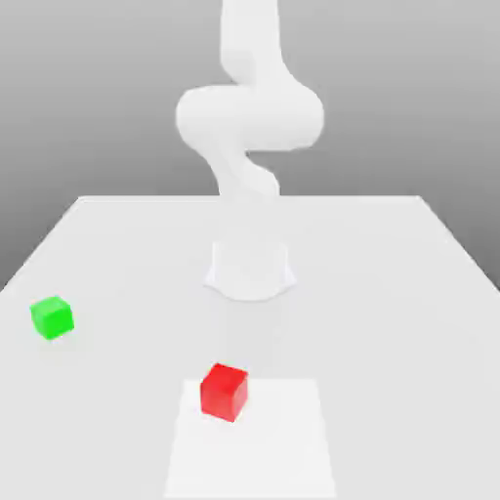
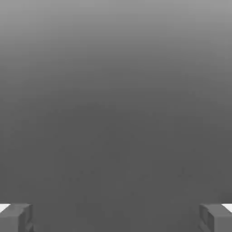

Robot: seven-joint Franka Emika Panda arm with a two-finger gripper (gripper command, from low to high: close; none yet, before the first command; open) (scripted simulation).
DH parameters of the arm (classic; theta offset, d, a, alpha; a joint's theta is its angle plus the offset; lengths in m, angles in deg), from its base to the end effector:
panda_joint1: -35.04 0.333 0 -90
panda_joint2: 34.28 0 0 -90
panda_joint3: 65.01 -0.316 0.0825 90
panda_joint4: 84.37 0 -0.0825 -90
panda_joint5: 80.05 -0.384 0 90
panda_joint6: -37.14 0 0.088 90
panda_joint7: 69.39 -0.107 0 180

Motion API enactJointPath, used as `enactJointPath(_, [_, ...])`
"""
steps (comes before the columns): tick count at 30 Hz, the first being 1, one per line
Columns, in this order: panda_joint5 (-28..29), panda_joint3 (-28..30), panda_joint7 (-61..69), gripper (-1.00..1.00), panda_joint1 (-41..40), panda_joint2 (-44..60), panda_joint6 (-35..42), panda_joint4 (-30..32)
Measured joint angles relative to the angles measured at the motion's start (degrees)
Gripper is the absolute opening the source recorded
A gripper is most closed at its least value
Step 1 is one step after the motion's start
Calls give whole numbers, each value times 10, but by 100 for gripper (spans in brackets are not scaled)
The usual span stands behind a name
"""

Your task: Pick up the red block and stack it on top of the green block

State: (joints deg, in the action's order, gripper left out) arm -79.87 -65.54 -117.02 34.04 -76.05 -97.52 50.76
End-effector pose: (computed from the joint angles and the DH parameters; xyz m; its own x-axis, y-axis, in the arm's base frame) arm 0.3759 -0.0020 0.6612 0.4987 -0.7399 0.4516 -0.5621 -0.6726 -0.4813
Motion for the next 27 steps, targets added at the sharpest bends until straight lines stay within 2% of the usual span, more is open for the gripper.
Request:
enactJointPath(17, [-1, -14, -141, 0, -63, 360, -246, 271])
enactJointPath(24, [7, -5, -157, 0, -59, 513, -372, 271])
enactJointPath(25, [9, -2, -158, -100, -57, 531, -387, 269])
enactJointPath(27, [9, -2, -158, -100, -57, 531, -387, 269])
